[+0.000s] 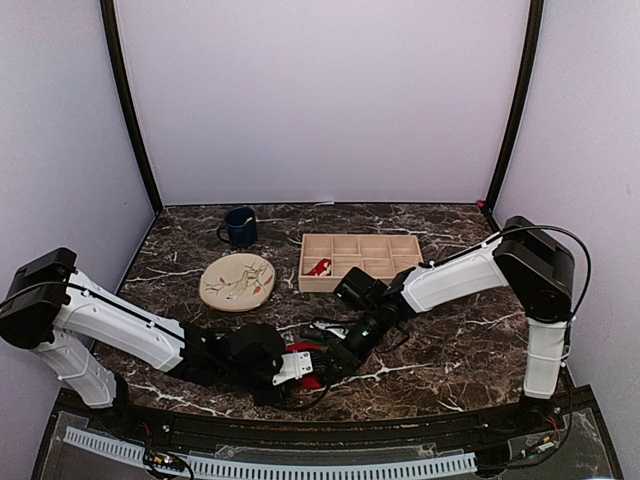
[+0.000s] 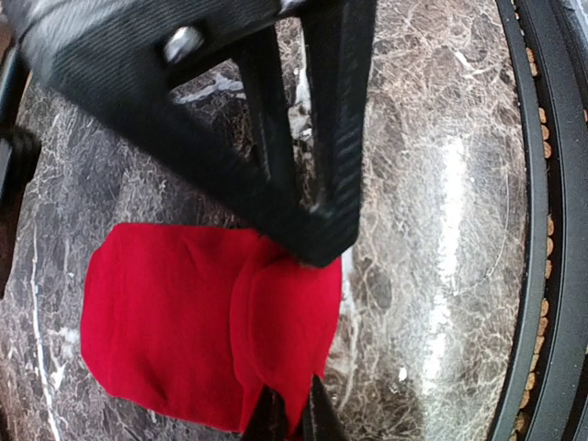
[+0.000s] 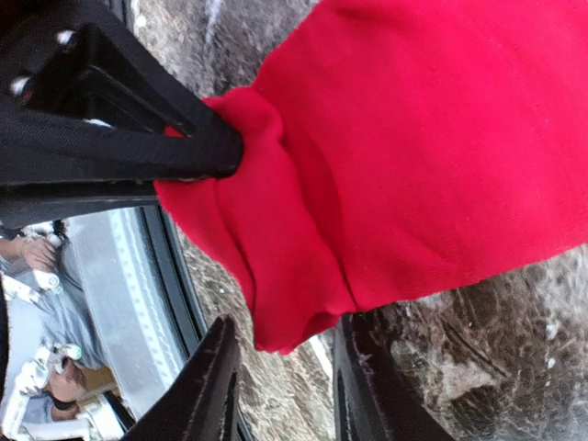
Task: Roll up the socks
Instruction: Roll the sock at the center of the board.
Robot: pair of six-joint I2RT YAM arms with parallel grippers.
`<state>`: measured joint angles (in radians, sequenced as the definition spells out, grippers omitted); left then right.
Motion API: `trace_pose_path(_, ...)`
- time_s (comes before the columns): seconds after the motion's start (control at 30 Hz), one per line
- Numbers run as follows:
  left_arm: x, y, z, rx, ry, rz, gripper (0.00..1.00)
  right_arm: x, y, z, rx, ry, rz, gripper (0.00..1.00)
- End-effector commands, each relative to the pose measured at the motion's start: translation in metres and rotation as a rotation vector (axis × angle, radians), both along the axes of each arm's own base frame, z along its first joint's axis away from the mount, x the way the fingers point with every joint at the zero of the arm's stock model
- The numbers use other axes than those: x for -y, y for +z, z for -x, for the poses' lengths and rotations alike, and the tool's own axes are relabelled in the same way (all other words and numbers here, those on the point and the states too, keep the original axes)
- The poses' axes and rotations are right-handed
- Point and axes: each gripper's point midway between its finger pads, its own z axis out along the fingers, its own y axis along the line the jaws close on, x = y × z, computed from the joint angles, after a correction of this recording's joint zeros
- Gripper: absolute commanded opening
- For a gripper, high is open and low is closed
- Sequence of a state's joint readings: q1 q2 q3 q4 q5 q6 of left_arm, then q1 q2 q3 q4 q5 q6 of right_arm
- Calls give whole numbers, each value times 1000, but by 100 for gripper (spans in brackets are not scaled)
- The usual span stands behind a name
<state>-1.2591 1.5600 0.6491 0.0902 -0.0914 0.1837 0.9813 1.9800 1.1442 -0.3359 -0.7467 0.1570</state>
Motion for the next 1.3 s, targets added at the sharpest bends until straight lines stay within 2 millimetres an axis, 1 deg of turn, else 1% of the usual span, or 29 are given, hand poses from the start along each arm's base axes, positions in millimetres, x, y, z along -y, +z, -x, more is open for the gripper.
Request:
trace_pose_path(0.0, -3, -5, 7, -109, -32, -5, 0, 6, 4, -7, -10, -51, -31, 35)
trace_pose_path(0.17, -1, -2, 4, -176, -55, 4, 0, 11, 12, -12, -7, -85, -63, 36)
trace_pose_path(0.3, 2, 0, 3, -259, -75, 4, 0, 19, 18, -20, 13, -132, -85, 37)
trace_pose_path(0.5, 0, -6, 6, -424, -87, -20, 0, 27, 21, -31, 134, -186, -100, 37)
trace_pose_path(0.67, 0, -4, 6, -567, -82, -9, 0, 39, 19, -44, 255, -234, -82, 37)
trace_pose_path(0.8, -2, -5, 4, -642, -72, -3, 0, 51, 16, -52, 339, -283, -64, 36)
trace_pose_path(0.9, -3, -7, 4, -689, -68, 0, 0, 57, 18, -56, 400, -314, -72, 36)
trace_pose_path(0.93, -4, -8, 4, -705, -66, -2, 0, 59, 19, -57, 422, -322, -73, 36)
trace_pose_path(0.97, -4, -8, 4, -722, -64, -3, 0, 62, 15, -56, 437, -325, -61, 36)
trace_pose_path(1.0, -3, -9, 4, -737, -64, -2, 0, 62, 22, -57, 472, -332, -79, 36)
trace_pose_path(1.03, -3, -10, 4, -752, -63, -2, 0, 63, 25, -57, 498, -335, -84, 36)
trace_pose_path(1.2, -3, -14, 6, -829, -69, -19, 0, 64, 30, -47, 634, -301, -85, 36)
trace_pose_path(1.27, -2, -14, 8, -884, -81, -11, 0, 66, 29, -39, 693, -273, -85, 36)
